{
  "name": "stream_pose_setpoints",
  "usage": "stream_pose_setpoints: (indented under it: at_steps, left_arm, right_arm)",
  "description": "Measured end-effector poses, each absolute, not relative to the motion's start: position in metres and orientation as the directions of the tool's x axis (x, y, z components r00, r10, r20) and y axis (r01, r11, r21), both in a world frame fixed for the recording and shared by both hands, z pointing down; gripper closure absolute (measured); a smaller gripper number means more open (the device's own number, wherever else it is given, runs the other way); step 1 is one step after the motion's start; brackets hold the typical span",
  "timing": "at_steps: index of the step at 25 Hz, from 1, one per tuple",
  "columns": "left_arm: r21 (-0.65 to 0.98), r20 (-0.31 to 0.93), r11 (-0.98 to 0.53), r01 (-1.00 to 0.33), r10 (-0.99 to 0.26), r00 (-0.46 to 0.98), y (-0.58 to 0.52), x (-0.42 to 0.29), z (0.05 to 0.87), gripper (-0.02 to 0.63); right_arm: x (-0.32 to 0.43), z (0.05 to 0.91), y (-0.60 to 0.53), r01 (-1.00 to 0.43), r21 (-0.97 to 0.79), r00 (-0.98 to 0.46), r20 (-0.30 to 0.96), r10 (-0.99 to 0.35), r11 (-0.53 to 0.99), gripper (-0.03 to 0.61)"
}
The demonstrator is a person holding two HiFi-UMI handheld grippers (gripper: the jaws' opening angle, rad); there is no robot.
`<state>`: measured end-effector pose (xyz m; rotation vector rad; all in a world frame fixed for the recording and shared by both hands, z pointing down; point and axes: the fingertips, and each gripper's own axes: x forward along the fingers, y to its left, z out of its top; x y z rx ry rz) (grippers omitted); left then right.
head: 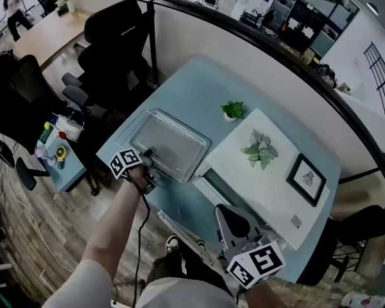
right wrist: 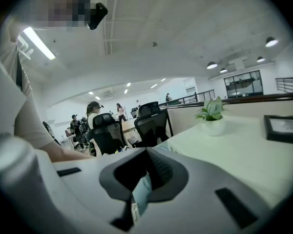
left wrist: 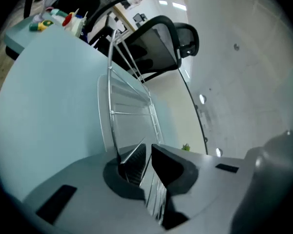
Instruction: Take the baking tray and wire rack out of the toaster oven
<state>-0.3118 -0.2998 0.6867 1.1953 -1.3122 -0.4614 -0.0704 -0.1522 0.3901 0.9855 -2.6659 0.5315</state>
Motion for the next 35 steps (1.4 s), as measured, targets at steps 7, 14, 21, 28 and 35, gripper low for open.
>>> stream_pose_setpoints:
  at_steps: [7, 14, 21, 28, 35]
  left_arm:
    - [0.727, 0.609, 0.444, -0.523, -0.769, 0.193, -0.301, -0.316, 0.691, 0.424]
    - [0.586, 0.690, 0.420, -0.693, -0.707, 0.155, -0.300, -0.307, 0.681, 0.244]
    - [0.429, 0.789, 0.390, -0.815, -0.601, 0.128, -0.291, -0.300, 0.692, 0.206]
    - [0.352, 0.820, 0.362, -0.863, -0.564, 0.097, -0.289, -0.295, 0.695, 0.192]
    - [0.271, 0.815, 0.463, -0.844, -0.576, -0.055, -0.263, -0.315, 0.702, 0.144]
  right_arm:
    - [-0.075, 0.399, -0.146, -0.659, -0.263, -0.743, 0.369, -0.558, 0.704, 0.575]
    - [-0.075, 0.400, -0.141, -0.656, -0.268, -0.747, 0.364, -0.557, 0.705, 0.575]
    - [-0.069, 0.400, -0.135, -0.665, -0.279, -0.742, 0.355, -0.569, 0.693, 0.575]
    - [-0.057, 0.407, -0.124, -0.679, -0.300, -0.731, 0.364, -0.578, 0.670, 0.575]
    - [-0.042, 0.411, -0.114, -0.689, -0.308, -0.722, 0.372, -0.584, 0.656, 0.575]
